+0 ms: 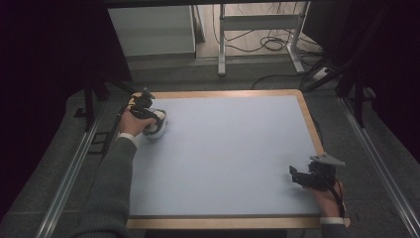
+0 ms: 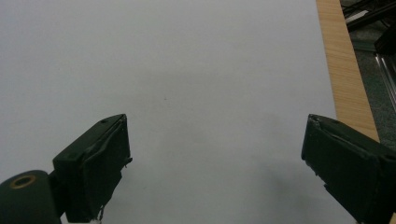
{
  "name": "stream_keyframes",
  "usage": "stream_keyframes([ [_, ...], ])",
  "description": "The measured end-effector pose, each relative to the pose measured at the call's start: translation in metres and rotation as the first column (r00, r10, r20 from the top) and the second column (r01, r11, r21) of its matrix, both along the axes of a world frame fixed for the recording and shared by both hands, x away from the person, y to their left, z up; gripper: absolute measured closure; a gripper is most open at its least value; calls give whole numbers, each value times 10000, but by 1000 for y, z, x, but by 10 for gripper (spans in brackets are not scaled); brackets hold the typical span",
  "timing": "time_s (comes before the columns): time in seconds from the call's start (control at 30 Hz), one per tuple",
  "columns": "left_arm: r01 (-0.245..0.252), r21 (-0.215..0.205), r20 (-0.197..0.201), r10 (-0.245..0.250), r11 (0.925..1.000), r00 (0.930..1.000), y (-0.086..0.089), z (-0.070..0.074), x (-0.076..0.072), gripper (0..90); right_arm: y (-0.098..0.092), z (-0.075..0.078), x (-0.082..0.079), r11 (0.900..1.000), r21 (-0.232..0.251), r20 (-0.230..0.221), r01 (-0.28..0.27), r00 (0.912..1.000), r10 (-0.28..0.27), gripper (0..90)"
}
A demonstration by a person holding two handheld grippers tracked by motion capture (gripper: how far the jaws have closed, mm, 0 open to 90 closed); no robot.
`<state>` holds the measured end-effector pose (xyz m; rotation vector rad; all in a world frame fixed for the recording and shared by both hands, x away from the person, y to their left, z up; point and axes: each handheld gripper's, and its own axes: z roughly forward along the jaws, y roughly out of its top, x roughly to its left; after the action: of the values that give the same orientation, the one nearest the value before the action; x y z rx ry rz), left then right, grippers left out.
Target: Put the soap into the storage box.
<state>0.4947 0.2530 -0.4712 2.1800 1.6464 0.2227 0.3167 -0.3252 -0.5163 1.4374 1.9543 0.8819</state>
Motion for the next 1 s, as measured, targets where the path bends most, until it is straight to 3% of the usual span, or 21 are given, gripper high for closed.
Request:
stream_keyframes([
  [0.03, 51, -247, 161, -47, 9997, 9999, 2, 0, 0, 476, 0, 0, 0, 10000, -10, -4, 5, 10000, -5, 78],
  [0.07, -44, -448, 371, 61, 9990, 9993, 3, 4, -2, 407, 0, 0, 0, 10000, -13, -7, 13, 10000, -13, 78],
  [0.13, 13, -417, 446, 6, 9991, 9990, 3, 6, -4, 371, 0, 0, 0, 10000, -30, 9, -15, 10000, 15, 78],
  [0.17, 120, -664, 489, -87, 9977, 9988, 3, 10, -7, 351, 0, 0, 0, 10000, -34, 14, -23, 10000, 23, 77],
  [0.43, 601, -767, 881, -533, 9952, 9947, -3, 22, -22, 274, 2, 1, -1, 10000, -27, 14, -42, 10000, 42, 78],
  [0.6, 1202, -826, 1277, -1091, 9893, 9858, -11, 27, -40, 246, 2, 1, -1, 10000, -45, 6, -39, 10000, 39, 78],
  [0.7, 1424, -573, 1578, -1319, 9881, 9786, -17, 27, -53, 245, 2, 1, -1, 10000, -43, 6, -48, 10000, 48, 78],
  [0.9, 2309, -634, 1928, -2151, 9709, 9574, -30, 23, -79, 241, 3, 1, -1, 9999, -67, 31, -75, 10000, 76, 78],
  [1.0, 2515, -693, 1947, -2341, 9654, 9525, -34, 17, -90, 236, 3, 1, -1, 9999, -76, 7, -78, 10000, 78, 78],
])
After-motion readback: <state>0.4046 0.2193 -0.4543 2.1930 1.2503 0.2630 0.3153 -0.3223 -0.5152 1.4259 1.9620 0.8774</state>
